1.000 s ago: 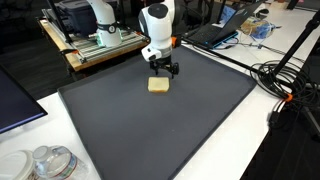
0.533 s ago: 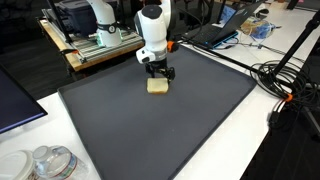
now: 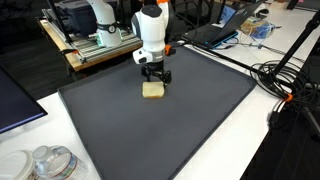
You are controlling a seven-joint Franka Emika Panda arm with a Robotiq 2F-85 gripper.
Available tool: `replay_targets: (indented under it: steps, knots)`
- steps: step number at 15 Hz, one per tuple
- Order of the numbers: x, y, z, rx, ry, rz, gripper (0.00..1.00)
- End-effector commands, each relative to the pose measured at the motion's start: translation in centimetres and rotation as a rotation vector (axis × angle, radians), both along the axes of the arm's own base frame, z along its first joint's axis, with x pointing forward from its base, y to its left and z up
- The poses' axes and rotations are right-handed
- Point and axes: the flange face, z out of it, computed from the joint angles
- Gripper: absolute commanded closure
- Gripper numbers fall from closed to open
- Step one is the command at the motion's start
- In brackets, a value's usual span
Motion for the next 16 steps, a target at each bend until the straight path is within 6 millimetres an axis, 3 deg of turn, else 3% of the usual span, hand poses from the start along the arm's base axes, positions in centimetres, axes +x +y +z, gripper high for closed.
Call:
replay_targets:
  steps: [1,11,12,16]
  knots:
    - [0.8,-0.1,-0.2,-0.058,-0.011,0.009,0.26]
    - [1.7,0.5,1.2,-0.158,-0.042,0.090,0.95]
    - [1.8,0.5,1.3,-0.171,-0.047,0.105,1.00]
    - [1.7,1.0,2.0,-0.203,-0.074,0.179,0.98]
